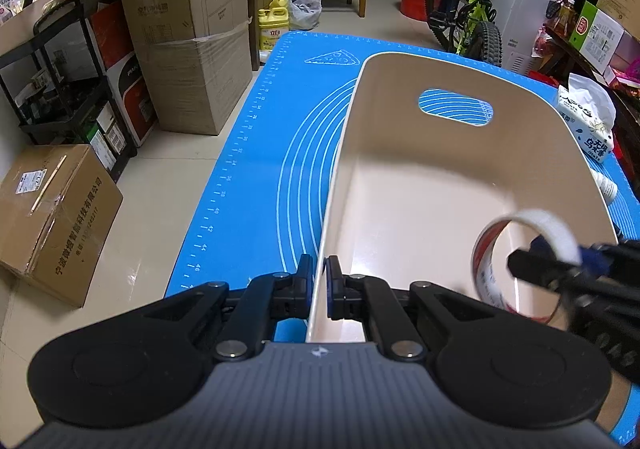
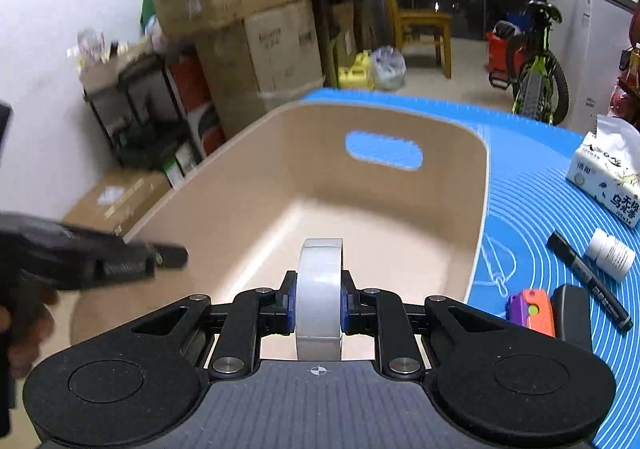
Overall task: Organize rigid objects
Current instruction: 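Grasp the clear tape roll with the right tool and drop it into the basket, then grasp the white charger plug with the right tool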
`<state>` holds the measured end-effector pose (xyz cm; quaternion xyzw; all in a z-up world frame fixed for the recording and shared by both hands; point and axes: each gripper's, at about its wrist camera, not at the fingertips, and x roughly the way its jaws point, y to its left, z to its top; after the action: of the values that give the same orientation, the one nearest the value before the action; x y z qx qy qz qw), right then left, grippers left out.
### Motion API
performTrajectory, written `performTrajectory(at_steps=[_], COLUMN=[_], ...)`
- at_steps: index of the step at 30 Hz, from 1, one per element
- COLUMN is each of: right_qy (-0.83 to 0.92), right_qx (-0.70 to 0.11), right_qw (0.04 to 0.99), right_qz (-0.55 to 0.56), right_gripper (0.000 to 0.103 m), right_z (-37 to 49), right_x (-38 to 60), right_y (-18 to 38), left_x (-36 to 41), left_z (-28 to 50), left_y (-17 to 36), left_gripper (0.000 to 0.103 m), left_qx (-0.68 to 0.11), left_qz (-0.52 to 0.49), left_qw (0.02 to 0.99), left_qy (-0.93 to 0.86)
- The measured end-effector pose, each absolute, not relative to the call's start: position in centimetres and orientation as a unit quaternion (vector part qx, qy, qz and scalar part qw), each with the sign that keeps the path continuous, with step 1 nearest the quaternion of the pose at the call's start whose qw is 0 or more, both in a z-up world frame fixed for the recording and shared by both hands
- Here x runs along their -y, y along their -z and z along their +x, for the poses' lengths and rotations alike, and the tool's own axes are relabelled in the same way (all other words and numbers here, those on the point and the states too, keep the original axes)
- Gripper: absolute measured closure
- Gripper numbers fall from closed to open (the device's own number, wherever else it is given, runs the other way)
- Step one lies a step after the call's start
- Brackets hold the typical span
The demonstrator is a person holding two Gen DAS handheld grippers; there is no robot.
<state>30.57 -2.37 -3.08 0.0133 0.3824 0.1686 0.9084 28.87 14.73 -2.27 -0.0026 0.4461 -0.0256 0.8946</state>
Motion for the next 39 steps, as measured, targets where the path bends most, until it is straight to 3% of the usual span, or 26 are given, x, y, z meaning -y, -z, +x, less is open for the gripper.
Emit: performTrajectory(at_steps=[9, 14, 18, 29, 39], right_qy=[-0.166, -0.168, -0.162, -0.108, -0.048], right_qx=[-0.404, -0.39, -0.366, -0.321, -0.379], right_qw=[0.899, 0.905, 0.916, 0.941, 0.924], right_qz=[-0.033, -0.018, -0.012, 0.016, 0.011], right_gripper=[0.073, 0.056, 0.036, 0.032, 0.032], right_z=[30.5, 30.4, 29.7, 28.2, 25.4], right_x=[0.7, 1.5, 2.4, 8.2, 13.0], right_y=[4.0, 3.3, 2.2, -1.0, 2.5], left_x=[-14.8, -14.9, -14.9, -14.7, -14.7], left_z=[28.8, 28.7, 28.6, 28.6, 28.5], left_y=[2.4, 2.4, 2.5, 2.5, 2.5], left_gripper=[0.095, 0.095, 0.095, 0.095, 0.095], left_qx=[-0.448, -0.448, -0.449, -0.45, -0.45], left_qz=[-0.002, -0.001, 0.0, 0.0, -0.004], left_qw=[0.893, 0.893, 0.893, 0.893, 0.893], left_qy=[0.027, 0.028, 0.028, 0.027, 0.028])
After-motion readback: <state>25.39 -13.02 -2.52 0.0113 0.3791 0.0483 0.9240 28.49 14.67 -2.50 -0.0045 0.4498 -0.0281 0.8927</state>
